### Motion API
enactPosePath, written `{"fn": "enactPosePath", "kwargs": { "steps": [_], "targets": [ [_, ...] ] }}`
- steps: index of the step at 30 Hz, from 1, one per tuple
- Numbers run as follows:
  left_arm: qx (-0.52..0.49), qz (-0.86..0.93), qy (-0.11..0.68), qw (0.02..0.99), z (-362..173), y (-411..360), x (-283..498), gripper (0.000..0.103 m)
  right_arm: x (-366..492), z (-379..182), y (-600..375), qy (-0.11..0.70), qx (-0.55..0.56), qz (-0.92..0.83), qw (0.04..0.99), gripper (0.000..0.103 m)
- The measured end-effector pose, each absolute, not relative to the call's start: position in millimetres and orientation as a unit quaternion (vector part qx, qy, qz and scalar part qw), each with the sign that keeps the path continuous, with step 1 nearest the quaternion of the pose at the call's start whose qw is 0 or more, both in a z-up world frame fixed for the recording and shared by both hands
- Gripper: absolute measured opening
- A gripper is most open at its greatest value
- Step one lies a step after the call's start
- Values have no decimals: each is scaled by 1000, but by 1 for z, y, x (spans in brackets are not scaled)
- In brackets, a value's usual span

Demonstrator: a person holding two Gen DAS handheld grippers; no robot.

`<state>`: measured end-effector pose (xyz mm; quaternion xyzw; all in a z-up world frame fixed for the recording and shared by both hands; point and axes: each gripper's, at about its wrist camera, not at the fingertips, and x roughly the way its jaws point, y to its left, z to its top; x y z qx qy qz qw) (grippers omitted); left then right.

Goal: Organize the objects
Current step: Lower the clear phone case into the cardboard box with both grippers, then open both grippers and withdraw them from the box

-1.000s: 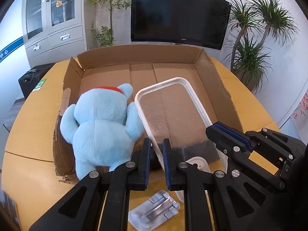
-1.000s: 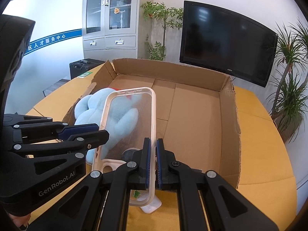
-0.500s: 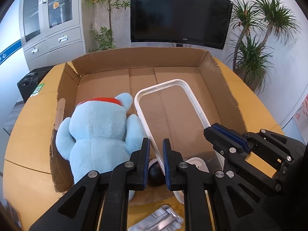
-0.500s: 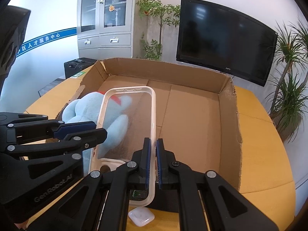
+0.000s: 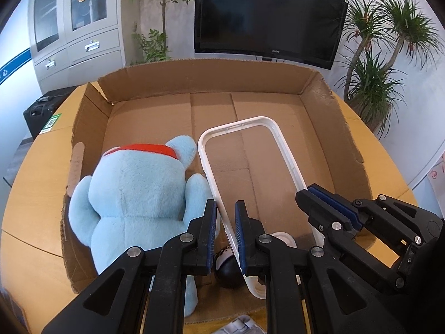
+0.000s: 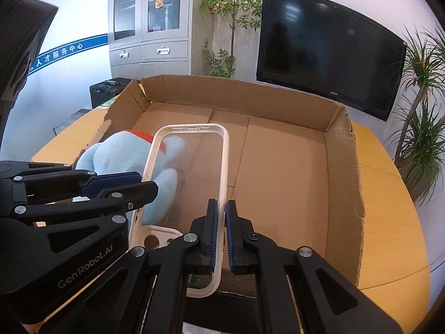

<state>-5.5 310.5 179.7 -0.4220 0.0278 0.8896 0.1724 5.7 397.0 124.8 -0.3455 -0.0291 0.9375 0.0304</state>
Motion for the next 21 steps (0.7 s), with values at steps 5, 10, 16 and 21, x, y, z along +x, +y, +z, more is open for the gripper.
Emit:
{"fn": "enactPosePath", "kwargs": {
  "steps": [5, 10, 16, 21],
  "targets": [
    [-433, 884, 23, 173, 169, 314, -16, 11, -2, 117, 400, -30, -354, 934, 34, 4],
    [-444, 878, 8, 182, 161, 312, -24, 11, -6, 111, 401, -37, -359, 932, 33, 7],
    [-437, 885, -10, 161, 173, 294, -18, 37, 6, 122, 403, -46, -336, 940, 45, 83],
    [-382, 908, -33, 170, 204, 268, 14, 88, 43, 152, 412, -22, -267, 961, 63, 102]
  ]
}}
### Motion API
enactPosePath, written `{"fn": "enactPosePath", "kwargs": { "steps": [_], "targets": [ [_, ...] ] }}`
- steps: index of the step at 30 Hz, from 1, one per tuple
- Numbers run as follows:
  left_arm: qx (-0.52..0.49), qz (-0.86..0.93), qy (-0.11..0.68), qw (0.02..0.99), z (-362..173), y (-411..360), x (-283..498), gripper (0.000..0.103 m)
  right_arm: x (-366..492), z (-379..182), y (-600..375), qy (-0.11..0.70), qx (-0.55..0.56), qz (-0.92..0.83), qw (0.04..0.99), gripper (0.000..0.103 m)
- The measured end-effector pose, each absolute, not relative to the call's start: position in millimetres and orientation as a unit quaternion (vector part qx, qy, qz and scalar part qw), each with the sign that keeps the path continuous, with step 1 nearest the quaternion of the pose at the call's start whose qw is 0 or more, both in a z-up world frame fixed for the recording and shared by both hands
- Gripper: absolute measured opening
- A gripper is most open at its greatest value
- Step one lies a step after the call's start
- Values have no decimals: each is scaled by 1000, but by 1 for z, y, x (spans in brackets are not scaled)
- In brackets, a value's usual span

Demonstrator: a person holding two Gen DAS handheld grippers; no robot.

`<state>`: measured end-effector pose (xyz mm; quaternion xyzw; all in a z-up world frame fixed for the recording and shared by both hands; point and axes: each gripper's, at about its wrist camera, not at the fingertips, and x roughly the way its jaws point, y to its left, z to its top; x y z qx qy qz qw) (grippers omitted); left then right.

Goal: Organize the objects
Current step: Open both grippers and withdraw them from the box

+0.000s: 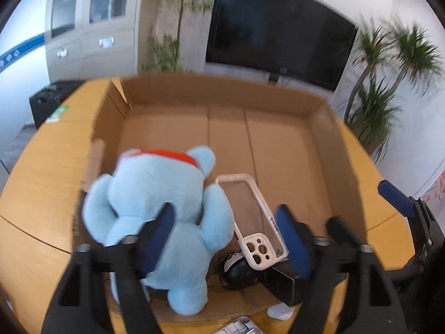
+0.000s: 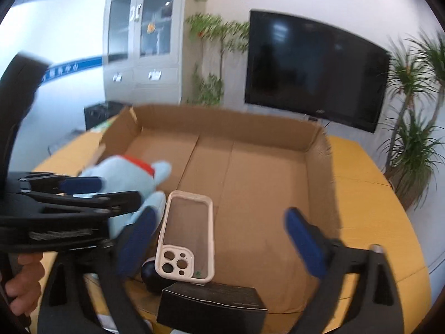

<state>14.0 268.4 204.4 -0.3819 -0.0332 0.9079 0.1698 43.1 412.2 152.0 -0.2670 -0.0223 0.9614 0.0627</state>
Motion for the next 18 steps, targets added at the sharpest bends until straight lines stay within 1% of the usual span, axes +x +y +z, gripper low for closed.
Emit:
{"fn": "enactPosePath", "kwargs": {
  "steps": [1, 2, 3, 6, 8, 10, 12, 13, 15, 17, 18],
  "targets": [
    [-368, 913, -35, 176, 211, 263, 23, 92, 52, 158, 414, -21, -249, 966, 71, 102],
    [-353, 917, -37, 182, 217, 257, 33, 100, 65, 165, 417, -18, -233, 969, 83, 102],
    [-339, 921, -38, 186, 223, 252, 45, 103, 72, 169, 419, -15, -228, 970, 81, 102],
    [-312, 933, -30, 178, 232, 240, 76, 103, 91, 174, 427, 30, -251, 967, 27, 102],
    [-299, 940, -13, 166, 230, 234, 96, 103, 96, 161, 436, 94, -288, 953, -2, 102],
    [-297, 940, -6, 170, 222, 229, 115, 103, 99, 133, 451, 198, -333, 922, -19, 102],
    [-315, 932, -21, 180, 209, 223, 134, 103, 106, 111, 460, 263, -341, 899, -75, 102],
    [-322, 929, -24, 180, 203, 221, 139, 103, 114, 104, 466, 284, -324, 897, -93, 102],
    [-327, 927, -16, 183, 190, 216, 156, 103, 140, 107, 471, 271, -254, 926, -67, 102],
    [-309, 933, -20, 184, 179, 211, 170, 103, 176, 116, 471, 228, -150, 961, -39, 102],
    [-302, 935, -29, 185, 174, 205, 178, 103, 191, 119, 471, 215, -116, 969, -34, 102]
  ]
}}
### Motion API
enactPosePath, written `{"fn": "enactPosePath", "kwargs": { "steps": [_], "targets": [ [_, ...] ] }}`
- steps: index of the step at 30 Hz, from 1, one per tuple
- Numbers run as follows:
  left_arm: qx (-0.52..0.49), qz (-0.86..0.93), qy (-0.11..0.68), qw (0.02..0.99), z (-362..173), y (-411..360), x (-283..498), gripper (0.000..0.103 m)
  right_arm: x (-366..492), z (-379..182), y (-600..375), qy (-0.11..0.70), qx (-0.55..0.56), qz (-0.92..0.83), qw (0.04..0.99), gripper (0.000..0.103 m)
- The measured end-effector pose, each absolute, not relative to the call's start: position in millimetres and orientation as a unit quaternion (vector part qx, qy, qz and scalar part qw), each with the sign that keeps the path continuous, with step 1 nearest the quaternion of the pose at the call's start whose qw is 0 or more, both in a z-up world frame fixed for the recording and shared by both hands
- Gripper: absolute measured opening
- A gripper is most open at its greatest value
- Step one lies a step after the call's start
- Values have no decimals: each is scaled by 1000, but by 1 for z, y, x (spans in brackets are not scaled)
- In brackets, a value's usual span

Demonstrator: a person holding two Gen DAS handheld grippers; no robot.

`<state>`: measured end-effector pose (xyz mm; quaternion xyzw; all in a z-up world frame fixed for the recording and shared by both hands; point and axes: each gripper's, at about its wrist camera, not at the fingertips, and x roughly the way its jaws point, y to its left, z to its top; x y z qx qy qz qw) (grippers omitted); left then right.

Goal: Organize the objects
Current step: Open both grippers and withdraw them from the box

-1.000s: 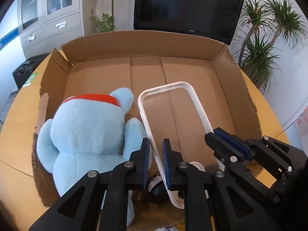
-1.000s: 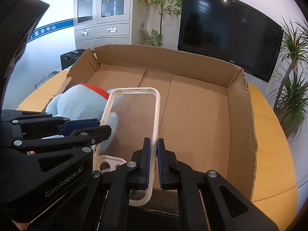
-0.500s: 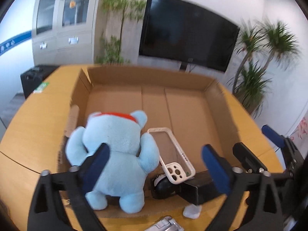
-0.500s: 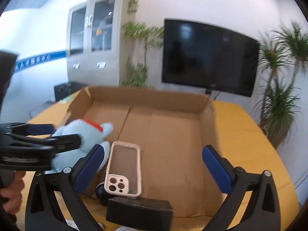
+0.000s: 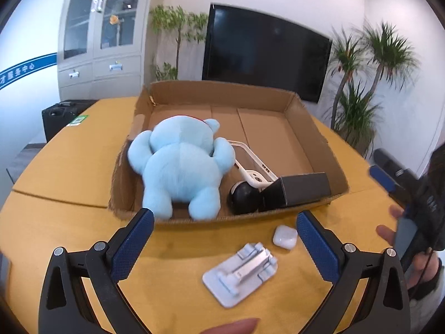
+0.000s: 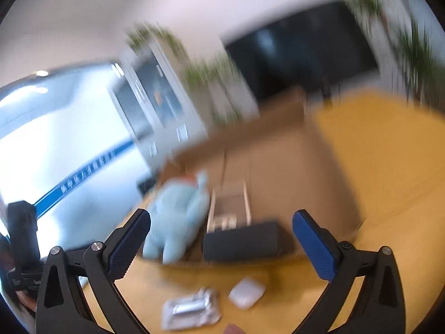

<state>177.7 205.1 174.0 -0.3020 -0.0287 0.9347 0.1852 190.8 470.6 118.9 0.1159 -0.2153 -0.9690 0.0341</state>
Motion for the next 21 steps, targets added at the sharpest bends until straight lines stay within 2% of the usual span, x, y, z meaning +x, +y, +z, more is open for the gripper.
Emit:
{"fn": "enactPosePath", "kwargs": {
  "steps": [3, 7, 10, 12, 15, 18, 21],
  "targets": [
    [-340, 915, -96, 195, 149, 185, 185, 103, 215, 118, 476, -225, 117, -966, 51, 102],
    [-369, 899, -164, 170, 123, 163, 185, 103, 222, 97, 484, -274, 173, -935, 142, 102],
    [-374, 898, -193, 133, 111, 149, 188, 103, 226, 88, 473, -223, 198, -949, 101, 102],
    [-372, 899, -194, 127, 108, 146, 191, 103, 226, 88, 468, -211, 195, -954, 89, 102],
    [-365, 912, -152, 113, 108, 153, 196, 103, 228, 92, 459, -232, 190, -951, 72, 102],
    [-363, 920, -109, 101, 107, 160, 197, 103, 238, 94, 446, -217, 149, -958, 114, 102],
    [-422, 895, -99, 100, 98, 165, 189, 103, 231, 88, 442, -198, 171, -957, 126, 102]
  ]
}}
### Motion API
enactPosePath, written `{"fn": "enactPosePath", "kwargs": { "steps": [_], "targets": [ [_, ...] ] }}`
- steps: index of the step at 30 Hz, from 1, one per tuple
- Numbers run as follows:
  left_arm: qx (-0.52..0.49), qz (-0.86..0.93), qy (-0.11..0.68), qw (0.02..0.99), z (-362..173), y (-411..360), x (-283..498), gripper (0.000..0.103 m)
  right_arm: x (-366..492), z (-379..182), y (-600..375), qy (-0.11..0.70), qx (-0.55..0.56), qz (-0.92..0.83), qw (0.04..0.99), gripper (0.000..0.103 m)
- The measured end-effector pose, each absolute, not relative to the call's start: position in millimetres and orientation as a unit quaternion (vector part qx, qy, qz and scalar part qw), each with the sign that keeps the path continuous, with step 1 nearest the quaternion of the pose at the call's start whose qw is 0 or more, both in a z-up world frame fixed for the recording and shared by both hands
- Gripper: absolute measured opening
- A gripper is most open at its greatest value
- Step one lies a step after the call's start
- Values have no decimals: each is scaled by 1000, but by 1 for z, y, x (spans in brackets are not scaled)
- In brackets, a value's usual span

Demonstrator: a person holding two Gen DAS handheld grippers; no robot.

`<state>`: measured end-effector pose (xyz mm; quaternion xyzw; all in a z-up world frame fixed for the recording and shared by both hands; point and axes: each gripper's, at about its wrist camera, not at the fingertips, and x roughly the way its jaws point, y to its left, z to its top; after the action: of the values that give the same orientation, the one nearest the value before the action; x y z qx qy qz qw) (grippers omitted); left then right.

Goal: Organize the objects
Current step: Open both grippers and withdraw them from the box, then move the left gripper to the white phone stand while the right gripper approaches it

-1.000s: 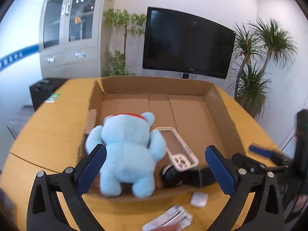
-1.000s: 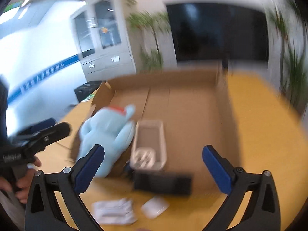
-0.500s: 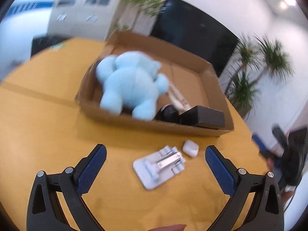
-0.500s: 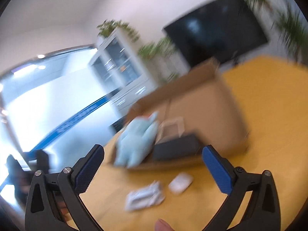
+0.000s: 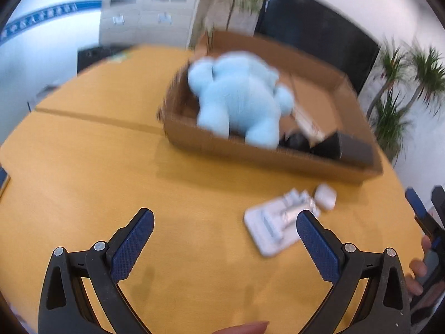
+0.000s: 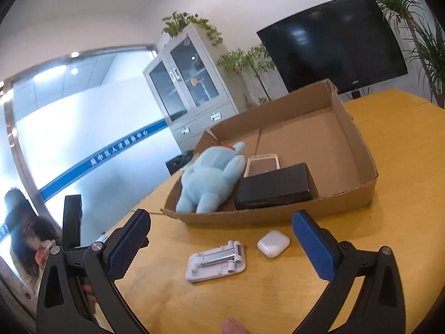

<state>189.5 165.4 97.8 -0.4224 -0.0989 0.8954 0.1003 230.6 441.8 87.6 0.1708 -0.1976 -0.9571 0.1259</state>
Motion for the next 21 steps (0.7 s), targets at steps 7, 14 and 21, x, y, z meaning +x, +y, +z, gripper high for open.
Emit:
{"fn": "enactPosePath", "kwargs": {
  "steps": [7, 14, 21],
  "targets": [
    [-438, 886, -132, 76, 83, 157, 185, 103, 199, 59, 441, -202, 278, -929, 140, 102],
    [-422, 891, -110, 127, 88, 162, 177, 103, 179, 49, 414, -150, 327, -919, 160, 102],
    [-483, 826, -139, 257, 75, 179, 161, 103, 176, 48, 404, -115, 327, -929, 128, 102]
  ]
}}
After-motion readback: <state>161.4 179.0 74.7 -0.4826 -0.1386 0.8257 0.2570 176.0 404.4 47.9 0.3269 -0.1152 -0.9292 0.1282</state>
